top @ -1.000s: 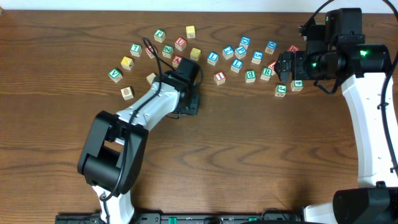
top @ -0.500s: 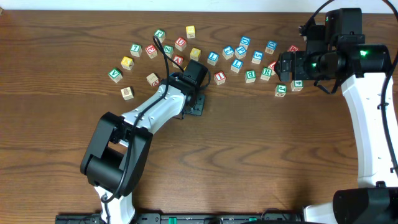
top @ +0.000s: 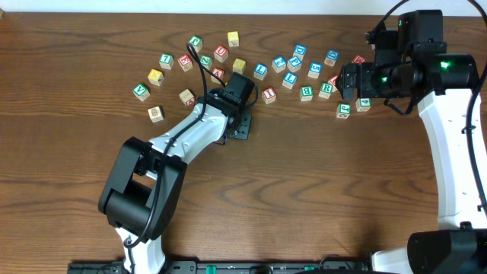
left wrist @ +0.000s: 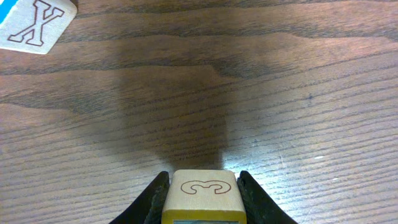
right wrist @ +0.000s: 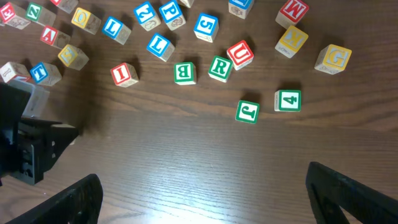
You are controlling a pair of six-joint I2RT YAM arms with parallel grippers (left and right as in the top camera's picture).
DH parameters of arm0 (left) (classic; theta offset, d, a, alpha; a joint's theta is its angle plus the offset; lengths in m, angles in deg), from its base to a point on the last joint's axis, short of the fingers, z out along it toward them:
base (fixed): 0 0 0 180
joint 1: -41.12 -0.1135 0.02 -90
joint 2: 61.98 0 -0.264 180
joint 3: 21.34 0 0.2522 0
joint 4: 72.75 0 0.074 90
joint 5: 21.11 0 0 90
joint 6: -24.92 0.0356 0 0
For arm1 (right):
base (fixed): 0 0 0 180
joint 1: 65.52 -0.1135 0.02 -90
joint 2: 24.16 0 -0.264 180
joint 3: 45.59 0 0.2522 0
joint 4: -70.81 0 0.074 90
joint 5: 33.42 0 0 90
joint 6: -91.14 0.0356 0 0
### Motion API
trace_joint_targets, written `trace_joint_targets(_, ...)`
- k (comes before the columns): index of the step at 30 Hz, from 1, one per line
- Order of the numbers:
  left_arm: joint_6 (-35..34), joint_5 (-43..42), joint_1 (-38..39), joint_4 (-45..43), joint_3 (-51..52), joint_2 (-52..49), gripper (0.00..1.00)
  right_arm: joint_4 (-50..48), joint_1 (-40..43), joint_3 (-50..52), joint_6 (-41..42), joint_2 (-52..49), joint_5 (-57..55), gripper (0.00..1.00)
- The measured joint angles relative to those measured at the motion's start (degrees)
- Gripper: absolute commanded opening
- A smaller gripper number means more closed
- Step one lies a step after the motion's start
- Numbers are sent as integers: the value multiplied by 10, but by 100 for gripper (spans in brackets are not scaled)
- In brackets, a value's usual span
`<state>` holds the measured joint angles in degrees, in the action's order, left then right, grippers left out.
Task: Spell out CORL
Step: 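Lower the block onto the table and open the left gripper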
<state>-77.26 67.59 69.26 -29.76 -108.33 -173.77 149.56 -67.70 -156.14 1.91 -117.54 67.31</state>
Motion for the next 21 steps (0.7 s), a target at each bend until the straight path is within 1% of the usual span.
trace_joint_targets(8, 0, 1, 0, -10, 0, -25, 29, 0, 0, 0, 0, 0, 0, 99)
trace_joint_targets(9, 0, 1, 0, -10, 0, -25, 31, 0, 0, 0, 0, 0, 0, 99)
trace_joint_targets(10, 0, 2, 0, -10, 0, -25, 36, 0, 0, 0, 0, 0, 0, 99)
trace_joint_targets(12, 0, 2, 0, -10, 0, -25, 41, 0, 0, 0, 0, 0, 0, 99)
trace_joint_targets(13, 0, 2, 0, -10, 0, -25, 45, 0, 0, 0, 0, 0, 0, 99)
trace_joint_targets(14, -3, 2, 0, -10, 0, -25, 47, 0, 0, 0, 0, 0, 0, 99)
trace_joint_targets(16, -2, 2, 0, -10, 0, -25, 48, 0, 0, 0, 0, 0, 0, 99)
trace_joint_targets(21, -2, 2, 0, -9, 0, -25, 48, 0, 0, 0, 0, 0, 0, 99)
